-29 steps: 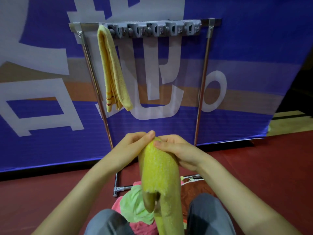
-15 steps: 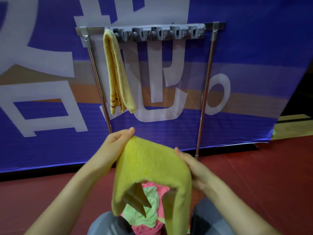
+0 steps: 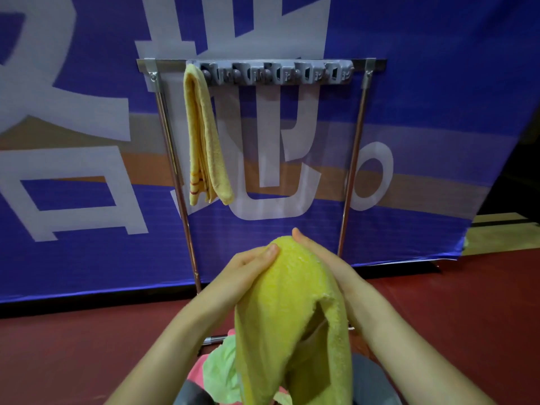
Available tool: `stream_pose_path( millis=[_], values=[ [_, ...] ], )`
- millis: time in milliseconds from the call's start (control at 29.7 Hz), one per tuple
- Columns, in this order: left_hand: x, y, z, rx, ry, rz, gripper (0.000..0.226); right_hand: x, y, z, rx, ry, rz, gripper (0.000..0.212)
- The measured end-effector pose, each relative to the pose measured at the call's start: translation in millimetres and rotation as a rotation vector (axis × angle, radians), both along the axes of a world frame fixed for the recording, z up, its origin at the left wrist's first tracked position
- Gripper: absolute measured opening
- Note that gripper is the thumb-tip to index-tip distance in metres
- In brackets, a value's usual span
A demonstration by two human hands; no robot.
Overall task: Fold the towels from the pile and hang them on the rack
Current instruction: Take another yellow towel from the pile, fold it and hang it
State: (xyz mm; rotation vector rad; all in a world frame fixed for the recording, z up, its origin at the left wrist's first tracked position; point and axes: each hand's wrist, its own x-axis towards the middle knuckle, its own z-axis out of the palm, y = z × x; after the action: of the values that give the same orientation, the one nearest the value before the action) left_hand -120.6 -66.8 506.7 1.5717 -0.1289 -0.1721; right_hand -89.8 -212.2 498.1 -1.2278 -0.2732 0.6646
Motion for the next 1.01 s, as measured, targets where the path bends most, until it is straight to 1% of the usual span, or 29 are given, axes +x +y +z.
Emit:
stream_pose_path(
  millis=[34, 67, 135, 169, 236, 303, 337, 371, 404, 438, 472, 506, 539, 573, 607, 640, 674, 708, 775, 809, 876, 910, 977, 1011],
  values=[
    [-3.9, 1.1, 4.8, -0.027, -0.033, -0.037, 0.027, 0.0, -0.8, 3.3, -0.012, -0.004, -0.028, 0.068],
    [-7.8, 1.4, 10.3, -0.057, -0.042, -0.057, 0.029, -0.1, -2.4, 3.9, 0.01, -0.019, -0.023, 0.059],
    [-8.6, 2.2, 17.3, -0.102, -0.063, -0.091, 0.033, -1.1, -5.4, 4.4, -0.025, -0.068, -0.03, 0.043],
    [-8.3, 2.2, 19.2, -0.114, -0.078, -0.096, 0.034, -0.4, -6.6, 4.0, -0.029, -0.087, -0.028, 0.04],
    [-8.3, 2.9, 22.6, -0.113, -0.109, -0.097, 0.032, -4.2, -7.9, 2.7, -0.083, -0.128, 0.009, 0.044],
    [-11.0, 4.0, 24.5, -0.115, -0.121, -0.076, 0.028, -4.9, -8.2, -8.6, -0.203, -0.185, 0.013, 0.058],
    [-12.9, 5.6, 22.0, -0.14, -0.097, -0.065, 0.027, -10.1, -11.2, -11.5, -0.269, -0.184, -0.01, 0.063],
    [-12.8, 10.6, 21.0, -0.136, -0.098, -0.05, 0.026, -11.4, -12.6, -10.0, -0.256, -0.194, -0.003, 0.062],
    [-13.2, 14.5, 16.8, -0.133, -0.08, -0.051, 0.025, -8.6, -15.1, -11.3, -0.173, -0.169, -0.048, 0.052],
    [-12.0, 17.7, 11.2, -0.129, -0.055, -0.054, 0.024, -7.5, -17.8, -5.8, -0.07, -0.109, -0.17, 0.04],
    [-10.8, 20.2, 5.2, -0.117, -0.036, -0.057, 0.024, -4.3, -18.9, 0.8, 0.003, -0.092, -0.231, 0.032],
    [-8.5, 21.7, 5.1, -0.09, -0.04, -0.076, 0.025, -2.1, -20.1, -1.8, 0.159, -0.179, -0.261, 0.034],
    [-8.5, 21.4, 1.1, -0.085, -0.029, -0.076, 0.026, -5.2, -32.9, -17.2, 0.085, -0.198, -0.315, 0.037],
    [-5.3, 23.0, 3.0, -0.082, -0.02, -0.042, 0.028, -14.7, -27.3, -10.9, 0.063, -0.109, -0.325, 0.038],
    [-6.4, 23.3, -0.2, -0.096, -0.007, -0.005, 0.027, -14.3, -23.4, -17.2, -0.236, 0.071, -0.396, 0.04],
    [-3.2, 23.9, 5.5, -0.1, -0.023, 0.022, 0.024, -19.5, -24.1, -14.7, -0.036, -0.11, -0.199, 0.04],
    [-7.6, 25.0, 5.7, -0.113, -0.018, 0.035, 0.021, -12.2, -24.8, -11.6, -0.097, -0.138, -0.099, 0.037],
    [-4.5, 28.8, 19.2, -0.097, -0.06, 0.039, 0.022, 4.0, -16.5, 11.0, -0.224, -0.236, -0.256, 0.033],
    [-1.2, 32.6, 27.4, -0.069, -0.105, 0.058, 0.032, 21.3, -17.6, 42.7, -0.154, -0.268, -0.316, 0.028],
    [-2.9, 31.1, 32.5, -0.052, -0.083, 0.049, 0.035, 22.6, -15.0, 54.1, -0.092, -0.255, -0.304, 0.035],
    [0.6, 27.8, 38.1, -0.097, -0.083, 0.033, 0.03, 25.9, -11.4, 62.1, 0.02, -0.263, -0.271, 0.052],
    [3.1, 25.3, 40.4, -0.117, -0.082, 0.033, 0.028, 22.5, -5.5, 66.7, 0.017, -0.253, -0.25, 0.055],
    [10.5, 15.9, 40.7, -0.144, -0.072, 0.034, 0.026, 22.1, -3.0, 71.5, 0.078, -0.18, -0.265, 0.053],
    [15.3, 11.2, 42.0, -0.157, -0.064, 0.029, 0.03, 23.7, -6.3, 71.4, 0.084, -0.186, -0.259, 0.051]
  ],
)
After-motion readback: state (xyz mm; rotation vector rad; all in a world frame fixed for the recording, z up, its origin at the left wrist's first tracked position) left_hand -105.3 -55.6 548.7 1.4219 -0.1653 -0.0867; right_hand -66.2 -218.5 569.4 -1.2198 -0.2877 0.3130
